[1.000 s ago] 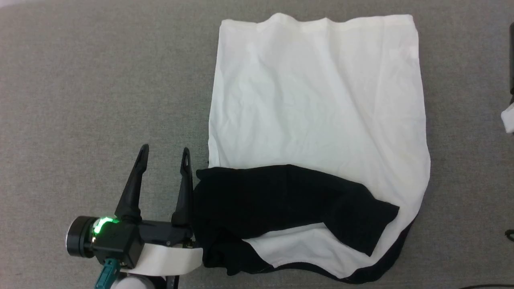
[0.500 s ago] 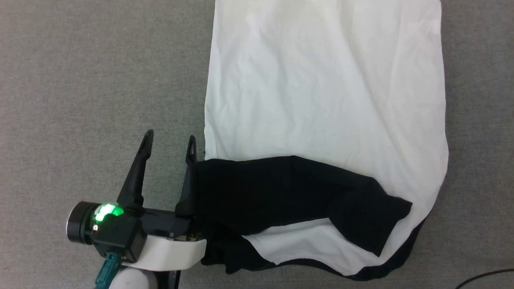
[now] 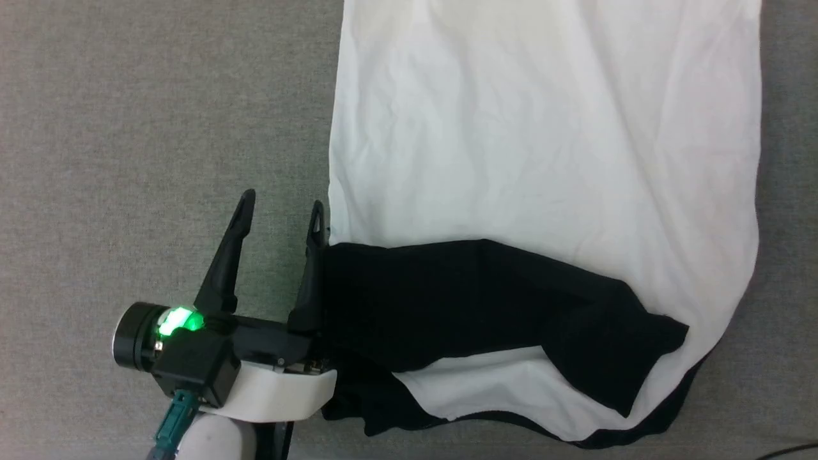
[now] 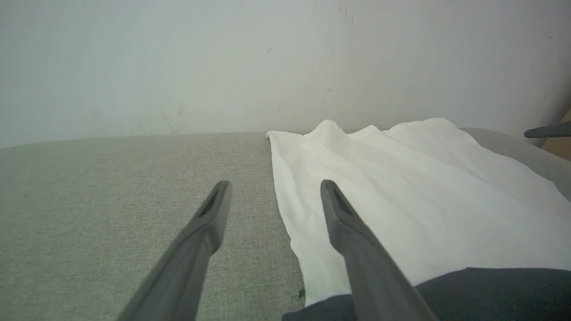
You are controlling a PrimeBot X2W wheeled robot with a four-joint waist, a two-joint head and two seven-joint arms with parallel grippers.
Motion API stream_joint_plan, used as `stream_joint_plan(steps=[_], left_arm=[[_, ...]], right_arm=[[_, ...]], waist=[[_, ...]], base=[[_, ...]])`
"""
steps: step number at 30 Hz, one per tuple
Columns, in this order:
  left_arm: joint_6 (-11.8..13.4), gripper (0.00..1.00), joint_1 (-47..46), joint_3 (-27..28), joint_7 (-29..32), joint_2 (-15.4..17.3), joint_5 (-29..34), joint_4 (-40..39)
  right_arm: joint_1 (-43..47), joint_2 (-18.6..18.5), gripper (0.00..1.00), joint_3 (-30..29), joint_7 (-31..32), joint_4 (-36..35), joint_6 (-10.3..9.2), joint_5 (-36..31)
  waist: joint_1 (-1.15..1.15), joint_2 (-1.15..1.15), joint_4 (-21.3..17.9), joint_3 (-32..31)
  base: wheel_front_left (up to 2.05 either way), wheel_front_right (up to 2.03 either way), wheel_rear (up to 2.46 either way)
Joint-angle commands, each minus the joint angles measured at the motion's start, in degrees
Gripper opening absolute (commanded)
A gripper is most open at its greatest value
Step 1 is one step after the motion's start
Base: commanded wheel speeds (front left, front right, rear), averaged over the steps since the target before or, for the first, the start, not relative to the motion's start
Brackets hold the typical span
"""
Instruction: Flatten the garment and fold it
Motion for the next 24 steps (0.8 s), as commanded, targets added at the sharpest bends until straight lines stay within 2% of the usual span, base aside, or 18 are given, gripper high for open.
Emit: stream_joint_plan(steps=[1, 24], left_arm=[[-0.23, 1.00, -1.17, -0.02, -0.27, -0.18, 0.68, -0.05], [-0.95, 1.00, -2.12, -0.12, -0.27, -0.61, 0.72, 0.72]], right_arm=[[-0.46, -0.32, 1.00, 0.15, -0.22, 0.22, -0.04, 0.44], [-2.11, -0.01, 1.00, 3.04, -1.76, 3.17, -0.04, 1.74]], waist=[[-0.01, 0.00, 0.59, 0.65], [-0.01, 0.00, 3.07, 3.15]], base=[[0.00, 0.00, 0.00], [0.00, 0.00, 0.00]])
